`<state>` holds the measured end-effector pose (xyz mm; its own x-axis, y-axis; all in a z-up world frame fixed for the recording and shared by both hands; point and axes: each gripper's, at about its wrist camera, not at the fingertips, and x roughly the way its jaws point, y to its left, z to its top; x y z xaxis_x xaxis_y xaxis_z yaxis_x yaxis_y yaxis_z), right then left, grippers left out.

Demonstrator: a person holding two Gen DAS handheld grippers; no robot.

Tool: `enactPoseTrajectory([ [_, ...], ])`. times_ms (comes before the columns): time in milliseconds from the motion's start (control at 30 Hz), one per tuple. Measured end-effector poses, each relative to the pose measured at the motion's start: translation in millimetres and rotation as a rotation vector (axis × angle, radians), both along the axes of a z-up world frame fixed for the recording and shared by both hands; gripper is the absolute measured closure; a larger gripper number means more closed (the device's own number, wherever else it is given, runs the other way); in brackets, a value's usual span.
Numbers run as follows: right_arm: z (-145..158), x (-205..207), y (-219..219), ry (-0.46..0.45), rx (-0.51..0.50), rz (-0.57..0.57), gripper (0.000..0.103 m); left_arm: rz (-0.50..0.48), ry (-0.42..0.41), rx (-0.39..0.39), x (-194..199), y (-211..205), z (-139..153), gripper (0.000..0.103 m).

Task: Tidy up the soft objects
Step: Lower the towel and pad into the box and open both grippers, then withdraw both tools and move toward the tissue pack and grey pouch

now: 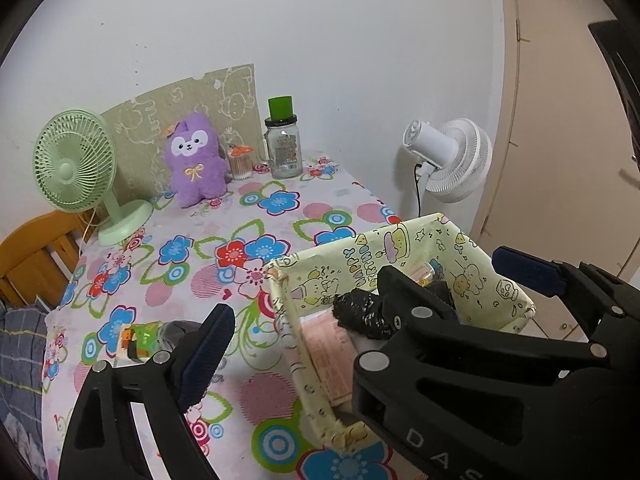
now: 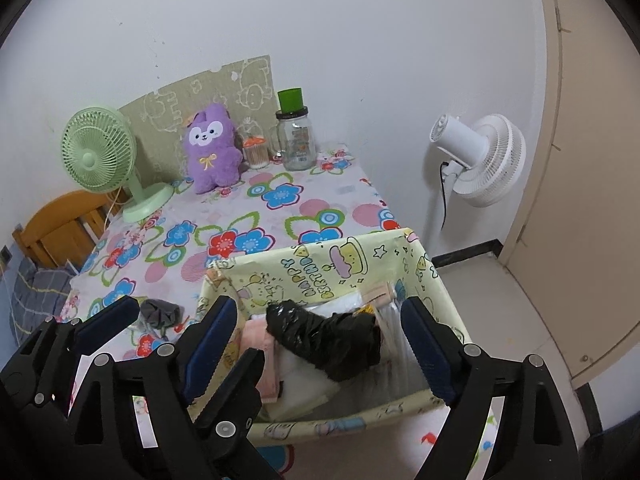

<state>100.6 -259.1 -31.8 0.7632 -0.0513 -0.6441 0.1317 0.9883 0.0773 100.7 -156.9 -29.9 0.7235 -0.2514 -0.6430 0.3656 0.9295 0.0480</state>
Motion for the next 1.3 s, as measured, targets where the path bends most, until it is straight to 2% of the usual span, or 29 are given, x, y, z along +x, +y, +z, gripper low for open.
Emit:
enactPoseTrajectory([
  [433, 16, -28, 42, -0.05, -0.038, 0.007, 0.012, 0.017, -0.026, -0.024, -22, 44, 12, 0.004],
  [833, 26, -41, 89, -0.117, -0.06, 0.057, 0.0, 0.063, -0.066, -0.022, -37, 89, 20, 0.004],
  [1300, 20, -38, 134, -0.152, -0.036, 0.125, 0.0, 0.133, -0.098, -0.007, -38, 133, 17, 0.004],
])
